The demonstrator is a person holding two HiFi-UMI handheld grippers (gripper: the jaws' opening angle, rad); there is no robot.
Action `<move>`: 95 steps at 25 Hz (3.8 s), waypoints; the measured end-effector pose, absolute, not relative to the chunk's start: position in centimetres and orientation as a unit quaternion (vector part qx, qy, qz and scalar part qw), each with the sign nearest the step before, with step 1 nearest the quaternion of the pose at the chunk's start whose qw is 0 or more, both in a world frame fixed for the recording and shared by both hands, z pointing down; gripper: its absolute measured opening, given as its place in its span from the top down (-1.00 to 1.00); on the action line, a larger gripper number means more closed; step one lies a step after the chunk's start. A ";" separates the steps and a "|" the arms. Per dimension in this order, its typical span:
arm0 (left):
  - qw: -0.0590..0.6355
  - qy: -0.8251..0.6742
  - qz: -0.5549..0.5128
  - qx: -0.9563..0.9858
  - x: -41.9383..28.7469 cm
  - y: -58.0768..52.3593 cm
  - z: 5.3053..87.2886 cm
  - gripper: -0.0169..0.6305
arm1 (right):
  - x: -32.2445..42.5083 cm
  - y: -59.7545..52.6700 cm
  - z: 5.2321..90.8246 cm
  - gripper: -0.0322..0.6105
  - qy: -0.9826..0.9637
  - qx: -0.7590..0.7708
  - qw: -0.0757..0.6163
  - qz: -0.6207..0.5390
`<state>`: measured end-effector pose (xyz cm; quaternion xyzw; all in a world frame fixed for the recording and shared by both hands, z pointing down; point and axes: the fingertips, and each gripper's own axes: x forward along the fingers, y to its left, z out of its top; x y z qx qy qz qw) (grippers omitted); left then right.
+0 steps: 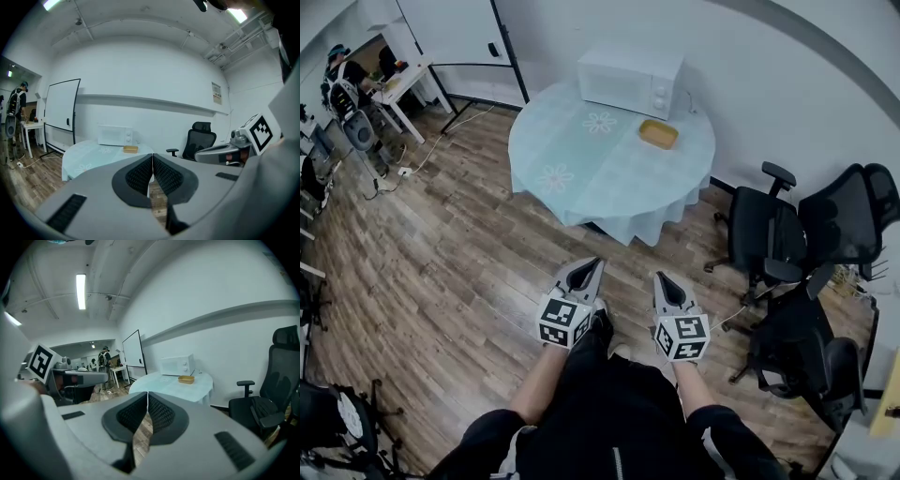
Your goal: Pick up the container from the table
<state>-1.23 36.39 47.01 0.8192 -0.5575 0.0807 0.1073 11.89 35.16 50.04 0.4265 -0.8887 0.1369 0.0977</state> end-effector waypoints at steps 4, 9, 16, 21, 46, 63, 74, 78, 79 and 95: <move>0.106 -0.543 0.084 0.829 -0.3 34.2 47.2 0.90 | 12.0 33.5 50.1 0.82 -0.890 0.425 0.098 0.135; 0.109 -0.527 0.091 0.838 0.2 31.0 47.9 0.90 | 12.5 30.7 50.4 0.82 -0.882 0.439 0.093 0.144; 0.110 -0.517 0.085 0.845 -0.6 25.0 47.8 0.90 | 11.6 25.7 51.0 0.82 -0.875 0.447 0.102 0.154; 0.114 -0.509 0.086 0.849 -2.1 21.4 47.7 0.90 | 10.0 22.2 51.2 0.82 -0.869 0.455 0.107 0.163; 0.130 -0.444 0.091 0.882 -6.3 9.6 49.4 0.90 | 4.4 11.5 51.0 0.82 -0.840 0.504 0.105 0.170; 0.146 -0.449 0.112 0.874 -5.6 -1.2 51.2 0.90 | 4.6 -0.7 52.7 0.82 -0.839 0.499 0.104 0.190; 0.154 -0.486 0.127 0.851 -4.6 -10.2 51.7 0.90 | 5.4 -11.2 53.1 0.82 -0.860 0.458 0.114 0.194; 0.153 -0.500 0.131 0.842 -4.3 -12.1 51.5 0.90 | 5.2 -13.8 53.7 0.82 -0.870 0.435 0.123 0.197; 0.153 -0.504 0.131 0.840 -4.3 -12.5 51.4 0.90 | 5.1 -14.5 53.8 0.82 -0.872 0.430 0.125 0.197; 0.166 -0.489 0.135 0.845 -5.5 -18.3 52.3 0.90 | 3.5 -20.3 55.9 0.82 -0.861 0.451 0.130 0.196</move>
